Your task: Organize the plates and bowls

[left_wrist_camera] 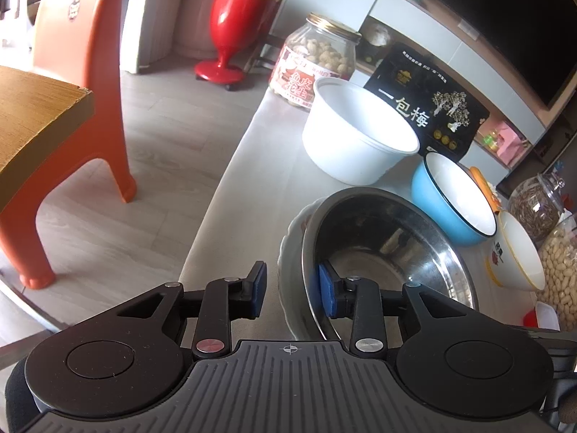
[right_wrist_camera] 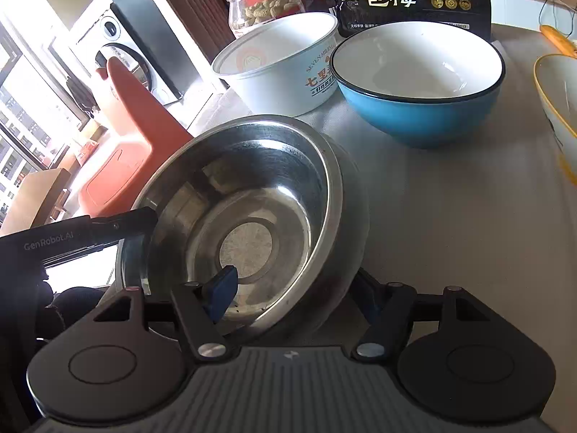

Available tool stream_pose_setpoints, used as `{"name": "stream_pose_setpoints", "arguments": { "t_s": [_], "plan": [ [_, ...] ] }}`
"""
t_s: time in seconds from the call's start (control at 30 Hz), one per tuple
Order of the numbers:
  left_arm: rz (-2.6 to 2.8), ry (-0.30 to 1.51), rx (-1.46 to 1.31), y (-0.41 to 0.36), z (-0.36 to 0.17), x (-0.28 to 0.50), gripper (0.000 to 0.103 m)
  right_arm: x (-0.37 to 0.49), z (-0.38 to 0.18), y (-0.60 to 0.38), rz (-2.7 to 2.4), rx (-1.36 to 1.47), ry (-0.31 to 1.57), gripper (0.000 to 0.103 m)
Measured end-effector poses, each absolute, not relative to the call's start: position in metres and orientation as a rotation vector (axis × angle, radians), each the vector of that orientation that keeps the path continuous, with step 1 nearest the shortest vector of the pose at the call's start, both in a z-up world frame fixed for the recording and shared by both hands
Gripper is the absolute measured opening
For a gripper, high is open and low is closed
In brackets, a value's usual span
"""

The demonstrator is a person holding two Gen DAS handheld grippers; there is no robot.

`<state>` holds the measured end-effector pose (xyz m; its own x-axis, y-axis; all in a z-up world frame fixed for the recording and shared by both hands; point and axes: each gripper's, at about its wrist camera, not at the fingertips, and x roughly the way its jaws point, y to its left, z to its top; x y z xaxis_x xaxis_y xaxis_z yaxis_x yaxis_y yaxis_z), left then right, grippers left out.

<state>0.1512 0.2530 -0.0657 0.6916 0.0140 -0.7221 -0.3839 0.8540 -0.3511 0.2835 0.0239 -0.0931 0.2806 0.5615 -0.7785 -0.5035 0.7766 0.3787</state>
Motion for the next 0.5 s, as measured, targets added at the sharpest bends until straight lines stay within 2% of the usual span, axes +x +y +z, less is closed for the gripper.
{"name": "stream_pose_setpoints", "arguments": {
  "t_s": [0.2, 0.27, 0.33, 0.5],
  "plan": [
    [0.22, 0.806, -0.591, 0.26, -0.076, 0.153, 0.044, 0.286, -0.092, 0.025, 0.688, 0.104, 1.045, 0.069],
    [0.208, 0.815, -0.638, 0.264, -0.081, 0.154, 0.041, 0.286, -0.091, 0.027, 0.676, 0.103, 1.049, 0.069],
    [0.197, 0.82, -0.662, 0.266, -0.082, 0.154, 0.032, 0.285, -0.09, 0.028, 0.681, 0.115, 1.058, 0.069],
    [0.235, 0.819, -0.647, 0.269, -0.079, 0.154, 0.033, 0.281, -0.092, 0.036, 0.739, 0.127, 1.082, 0.069]
  ]
}}
